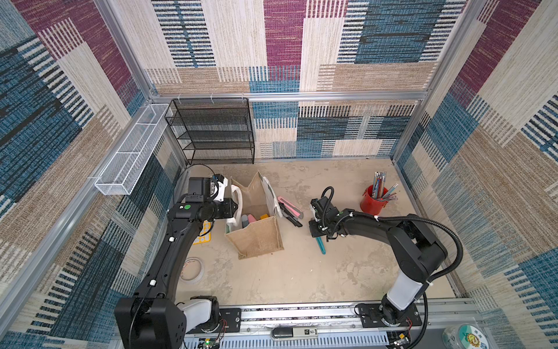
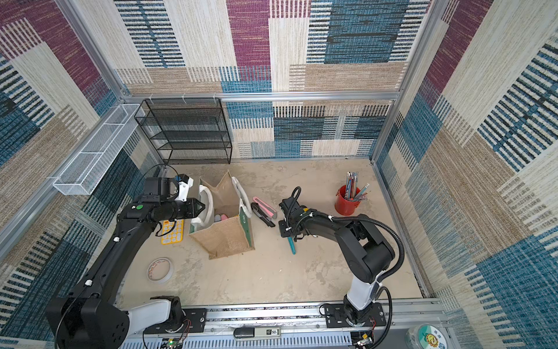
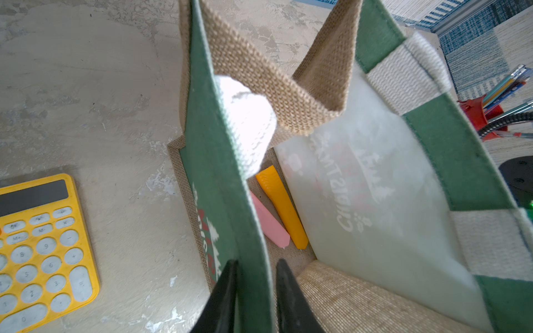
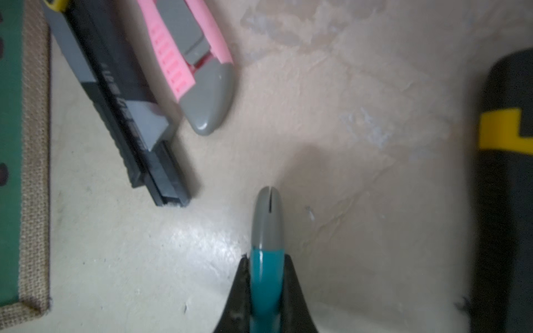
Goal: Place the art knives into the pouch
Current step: Pick up the utility knife at the center of the board, then place the utility knife in the pouch.
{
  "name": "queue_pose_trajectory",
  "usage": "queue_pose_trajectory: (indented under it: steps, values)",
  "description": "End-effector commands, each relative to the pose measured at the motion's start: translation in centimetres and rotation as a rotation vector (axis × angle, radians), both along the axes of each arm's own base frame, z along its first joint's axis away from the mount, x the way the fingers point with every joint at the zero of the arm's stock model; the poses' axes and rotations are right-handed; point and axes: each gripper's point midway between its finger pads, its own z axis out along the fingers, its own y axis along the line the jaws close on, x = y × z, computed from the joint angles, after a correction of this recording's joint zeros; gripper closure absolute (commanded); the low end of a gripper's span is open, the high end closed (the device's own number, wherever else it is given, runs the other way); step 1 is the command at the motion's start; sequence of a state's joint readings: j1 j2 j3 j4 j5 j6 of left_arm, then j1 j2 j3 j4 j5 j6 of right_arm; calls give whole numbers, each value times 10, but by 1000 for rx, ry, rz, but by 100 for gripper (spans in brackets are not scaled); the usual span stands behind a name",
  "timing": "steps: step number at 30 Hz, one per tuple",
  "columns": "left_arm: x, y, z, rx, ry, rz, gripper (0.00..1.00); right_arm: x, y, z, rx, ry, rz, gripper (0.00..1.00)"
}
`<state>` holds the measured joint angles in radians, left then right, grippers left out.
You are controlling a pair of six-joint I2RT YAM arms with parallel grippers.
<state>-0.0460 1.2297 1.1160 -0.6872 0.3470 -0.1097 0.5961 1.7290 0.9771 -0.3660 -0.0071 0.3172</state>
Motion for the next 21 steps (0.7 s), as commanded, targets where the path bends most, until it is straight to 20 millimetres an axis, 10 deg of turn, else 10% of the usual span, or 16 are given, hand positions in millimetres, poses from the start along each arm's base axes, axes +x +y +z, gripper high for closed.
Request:
queue_pose_trajectory:
  steps: [1, 13, 21]
  values:
    - [-1, -2, 0, -9, 4, -14, 73, 6, 2, 28, 15, -35, -17, 96]
    - [-1, -4, 2, -16, 3, -17, 73, 59, 71, 275, 450, -482, 88, 97]
    - [-2, -4, 3, -19, -5, -15, 74, 54, 158, 324, 555, -535, 275, 98]
